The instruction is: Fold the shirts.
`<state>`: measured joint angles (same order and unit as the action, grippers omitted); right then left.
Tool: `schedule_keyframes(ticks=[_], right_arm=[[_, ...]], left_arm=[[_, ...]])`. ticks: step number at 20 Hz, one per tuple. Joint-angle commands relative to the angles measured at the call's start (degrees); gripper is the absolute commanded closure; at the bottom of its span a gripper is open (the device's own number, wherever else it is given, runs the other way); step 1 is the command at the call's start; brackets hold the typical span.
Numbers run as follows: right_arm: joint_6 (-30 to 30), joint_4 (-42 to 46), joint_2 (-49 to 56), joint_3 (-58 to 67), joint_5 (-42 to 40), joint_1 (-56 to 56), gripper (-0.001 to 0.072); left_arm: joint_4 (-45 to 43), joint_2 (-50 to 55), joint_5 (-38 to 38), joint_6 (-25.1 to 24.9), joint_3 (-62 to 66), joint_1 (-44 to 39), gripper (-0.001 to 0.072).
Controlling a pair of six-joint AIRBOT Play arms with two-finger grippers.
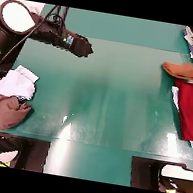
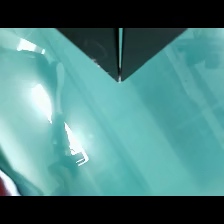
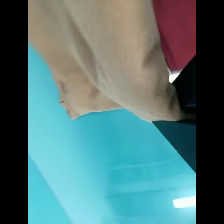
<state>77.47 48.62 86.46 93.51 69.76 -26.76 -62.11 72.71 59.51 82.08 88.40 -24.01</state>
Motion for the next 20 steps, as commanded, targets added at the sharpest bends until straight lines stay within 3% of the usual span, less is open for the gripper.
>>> schedule_keyframes(ticks=[1,3,8,13,20], right_arm=[[0.3,-3.9,-0.4,0.1,-0.8,-5.8,0.0700],[-1.7,-8.6,-0.8,0.1,-0.8,-6.2,0.0701],[-3.6,-8.0,-5.4,3.8,-0.3,-6.8,0.0701],[-3.6,-7.1,-10.4,5.4,6.2,-11.7,0.0701],[-2.3,10.6,-11.8,5.3,21.0,-14.9,0.0700]], left_arm=[[-0.7,0.0,-1.3,0.0,0.0,-1.4,0.0681],[-0.8,0.0,-1.4,0.0,0.0,-1.4,0.0681],[-0.9,0.0,-1.4,0.0,0.0,-1.4,0.0681],[-1.8,0.0,-1.4,0.0,0.0,-1.4,0.0681],[-1.8,0.0,-1.4,-0.1,0.0,-1.4,0.0681]])
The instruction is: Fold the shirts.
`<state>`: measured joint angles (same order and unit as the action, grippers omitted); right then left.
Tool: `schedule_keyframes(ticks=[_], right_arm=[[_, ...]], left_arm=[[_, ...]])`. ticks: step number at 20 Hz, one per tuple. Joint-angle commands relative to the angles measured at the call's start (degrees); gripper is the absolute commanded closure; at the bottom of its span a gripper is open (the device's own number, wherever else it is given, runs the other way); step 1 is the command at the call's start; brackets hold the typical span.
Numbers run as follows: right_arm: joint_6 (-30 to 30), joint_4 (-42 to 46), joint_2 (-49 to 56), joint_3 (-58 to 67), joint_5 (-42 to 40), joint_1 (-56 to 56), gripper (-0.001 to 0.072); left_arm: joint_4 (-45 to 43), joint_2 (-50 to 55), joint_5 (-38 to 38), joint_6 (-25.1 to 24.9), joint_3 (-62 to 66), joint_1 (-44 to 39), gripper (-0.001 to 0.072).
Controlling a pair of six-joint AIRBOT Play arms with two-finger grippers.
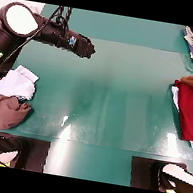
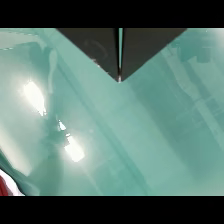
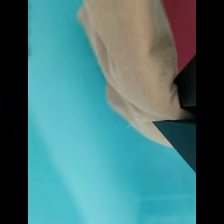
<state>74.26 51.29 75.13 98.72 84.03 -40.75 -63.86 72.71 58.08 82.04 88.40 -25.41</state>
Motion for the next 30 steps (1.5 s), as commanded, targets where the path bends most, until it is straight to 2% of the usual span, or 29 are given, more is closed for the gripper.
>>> schedule_keyframes(ticks=[1,5,6,7,8,9,13,17,23,24,25,27,28,30], right_arm=[[1.9,10.6,-0.5,0.1,8.1,-0.9,0.0700],[6.7,19.8,-1.5,0.1,11.5,-0.9,0.0695],[7.4,22.1,-2.2,0.1,11.7,-0.9,0.0628],[7.8,24.1,-2.8,0.1,11.7,-0.9,0.0442],[8.3,25.8,-3.4,0.1,11.7,-0.9,0.0297],[9.3,27.0,-3.8,0.1,11.7,-1.0,0.0231],[9.8,26.3,-4.2,0.1,12.1,-0.6,0.0229],[11.7,26.1,-4.3,0.1,12.2,5.3,0.0230],[11.7,21.3,-4.2,0.1,9.8,28.8,0.0233],[11.6,21.3,-4.2,0.1,8.6,33.2,0.0264],[11.6,21.4,-4.2,0.1,7.3,37.1,0.0345],[10.4,21.4,-4.2,0.1,5.3,44.0,0.0631],[8.9,21.4,-4.2,0.1,4.6,46.9,0.0699],[8.6,21.9,-4.2,0.1,3.8,51.1,0.0699]], left_arm=[[-0.1,0.0,0.0,0.0,0.0,0.0,0.0681],[-0.1,0.0,0.0,-1.2,0.0,0.0,0.0681],[-0.1,0.0,0.0,-1.6,0.0,0.0,0.0681],[-0.1,0.0,0.0,-1.6,0.0,0.0,0.0681],[-0.1,0.0,0.0,-1.6,0.0,0.0,0.0681],[-0.1,0.0,0.0,-1.6,0.0,0.0,0.0681],[-0.1,0.0,0.0,-1.6,0.0,0.0,0.0681],[-0.1,0.0,-0.2,-1.5,0.0,0.0,0.0680],[0.0,0.0,-0.2,-1.5,0.0,0.0,0.0681],[0.0,0.0,-0.7,-1.5,0.0,0.0,0.0680],[0.0,0.0,-1.1,-1.5,0.0,0.0,0.0681],[0.0,0.0,-2.3,-1.5,0.0,0.0,0.0680],[0.0,0.0,-2.8,-1.5,0.0,0.0,0.0680],[0.0,0.0,-3.3,-1.5,0.0,0.0,0.0681]])
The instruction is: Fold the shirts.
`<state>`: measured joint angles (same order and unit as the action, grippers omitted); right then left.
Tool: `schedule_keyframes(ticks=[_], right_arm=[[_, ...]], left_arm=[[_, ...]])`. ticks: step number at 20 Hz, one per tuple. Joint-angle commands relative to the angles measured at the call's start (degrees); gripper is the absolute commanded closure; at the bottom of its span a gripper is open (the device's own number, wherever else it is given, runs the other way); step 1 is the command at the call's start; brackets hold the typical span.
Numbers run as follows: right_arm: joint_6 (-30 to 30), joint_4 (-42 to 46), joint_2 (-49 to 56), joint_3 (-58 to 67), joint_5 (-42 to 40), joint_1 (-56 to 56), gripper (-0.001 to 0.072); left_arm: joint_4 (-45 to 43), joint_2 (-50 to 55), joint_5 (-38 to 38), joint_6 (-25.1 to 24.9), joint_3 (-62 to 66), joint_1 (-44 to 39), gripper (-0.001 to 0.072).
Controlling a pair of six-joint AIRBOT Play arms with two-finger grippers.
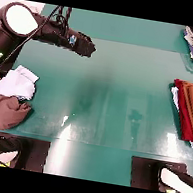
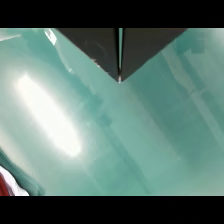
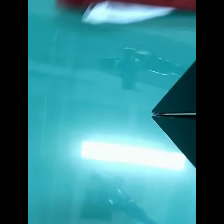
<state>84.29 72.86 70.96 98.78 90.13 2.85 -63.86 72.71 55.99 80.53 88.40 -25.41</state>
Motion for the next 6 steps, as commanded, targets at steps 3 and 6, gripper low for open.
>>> schedule_keyframes(ticks=[3,6], right_arm=[[-1.4,0.7,0.0,0.0,-1.9,10.6,0.0699],[-1.4,0.7,0.0,0.0,-0.7,11.0,0.0699]], left_arm=[[0.0,0.0,-1.4,0.0,0.0,0.0,0.0680],[0.0,0.0,-1.5,0.0,0.0,0.0,0.0681]])
